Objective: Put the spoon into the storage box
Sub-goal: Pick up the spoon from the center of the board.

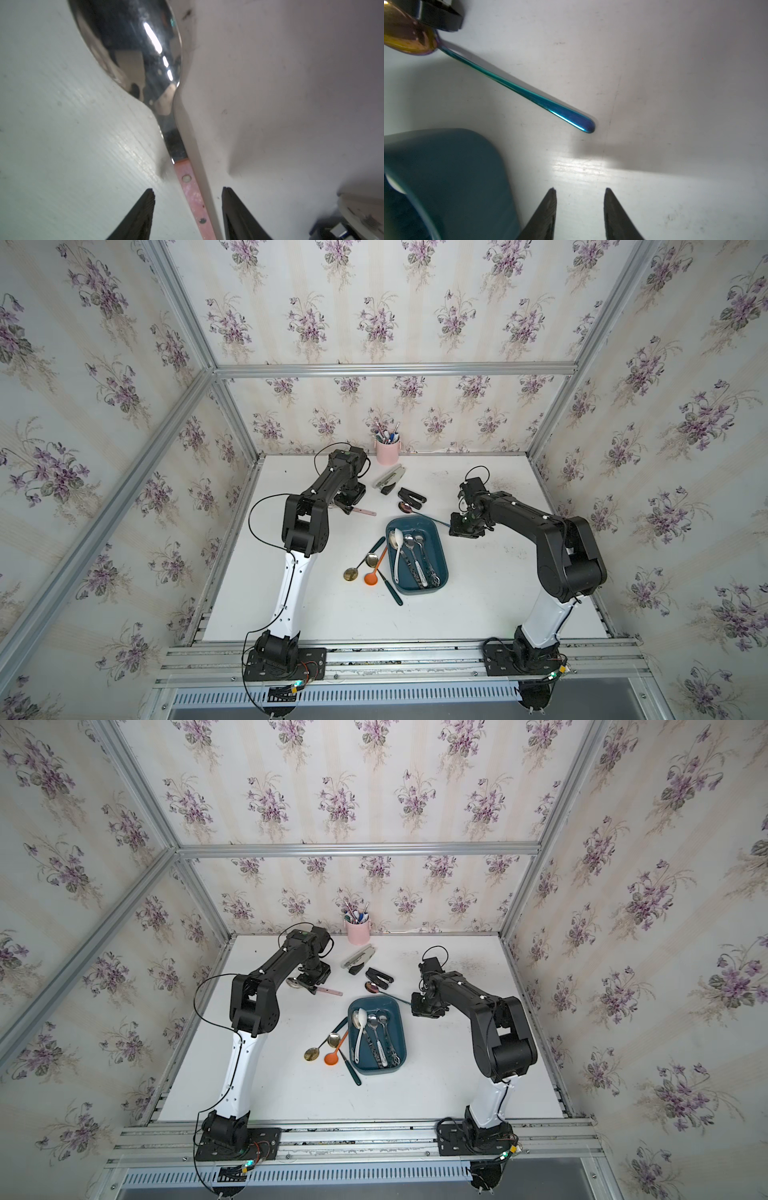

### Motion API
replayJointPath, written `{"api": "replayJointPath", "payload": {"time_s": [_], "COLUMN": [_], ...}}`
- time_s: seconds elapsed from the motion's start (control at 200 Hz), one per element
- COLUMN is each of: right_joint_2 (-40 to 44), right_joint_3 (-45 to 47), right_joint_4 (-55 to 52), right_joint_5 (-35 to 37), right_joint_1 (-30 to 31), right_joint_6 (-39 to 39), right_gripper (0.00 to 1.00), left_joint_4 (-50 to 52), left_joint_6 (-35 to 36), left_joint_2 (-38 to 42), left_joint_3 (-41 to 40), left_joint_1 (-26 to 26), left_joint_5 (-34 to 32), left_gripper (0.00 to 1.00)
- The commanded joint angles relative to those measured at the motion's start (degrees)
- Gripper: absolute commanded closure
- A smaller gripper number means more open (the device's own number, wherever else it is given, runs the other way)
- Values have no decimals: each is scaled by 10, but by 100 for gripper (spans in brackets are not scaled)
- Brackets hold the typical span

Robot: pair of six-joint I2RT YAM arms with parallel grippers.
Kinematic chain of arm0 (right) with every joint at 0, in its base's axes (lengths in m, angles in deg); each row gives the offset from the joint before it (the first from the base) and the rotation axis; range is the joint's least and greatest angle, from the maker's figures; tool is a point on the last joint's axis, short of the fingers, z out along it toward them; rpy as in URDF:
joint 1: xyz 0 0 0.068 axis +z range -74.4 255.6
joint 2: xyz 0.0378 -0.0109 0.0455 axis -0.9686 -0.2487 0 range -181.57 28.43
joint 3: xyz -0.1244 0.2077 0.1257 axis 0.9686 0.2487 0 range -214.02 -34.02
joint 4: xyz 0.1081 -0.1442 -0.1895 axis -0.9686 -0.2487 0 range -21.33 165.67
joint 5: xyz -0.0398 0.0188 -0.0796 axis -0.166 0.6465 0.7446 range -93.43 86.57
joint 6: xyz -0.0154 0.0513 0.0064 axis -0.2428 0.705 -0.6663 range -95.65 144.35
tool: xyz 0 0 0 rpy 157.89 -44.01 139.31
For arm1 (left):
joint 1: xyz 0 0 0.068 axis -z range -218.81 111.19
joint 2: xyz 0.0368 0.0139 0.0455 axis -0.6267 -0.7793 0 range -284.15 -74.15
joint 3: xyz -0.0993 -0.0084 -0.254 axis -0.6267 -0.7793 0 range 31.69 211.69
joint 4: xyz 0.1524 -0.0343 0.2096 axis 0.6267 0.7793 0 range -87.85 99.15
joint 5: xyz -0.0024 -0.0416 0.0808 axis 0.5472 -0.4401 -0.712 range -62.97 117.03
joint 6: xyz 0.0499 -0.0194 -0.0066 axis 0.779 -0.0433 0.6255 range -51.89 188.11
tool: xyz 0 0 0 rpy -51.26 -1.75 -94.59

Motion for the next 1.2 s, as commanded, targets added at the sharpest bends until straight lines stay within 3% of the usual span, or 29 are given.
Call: {"api": "replayJointPath", "payload": {"time_s": [0.0, 0.42, 0.565, 0.874, 1.199], "right_joint_2": [-5, -12, -11, -10, -2], "right_joint_3": [-1, -1, -1, 4, 8], "right_joint_4": [1, 3, 4, 7, 10], "right_joint_5": [-4, -11, -12, -14, -17], "right_joint_1": [0, -1, -1, -1, -1], "right_joint_6": [-5, -4, -3, -1, 7], "right_gripper": [60, 60, 60, 60, 60], "left_joint_4": [11, 24, 19, -4, -13], "left_joint_6": [-4, -3, -3, 12, 82], "left_joint_2": [-6, -29, -36, -17, 30], "left_joint_3": [10, 6, -3, -38, -41], "left_joint_1": [-1, -1, -1, -2, 1], "left_joint_5": [-29, -18, 3, 15, -1], "left_gripper": [48, 59, 73, 88, 93]}}
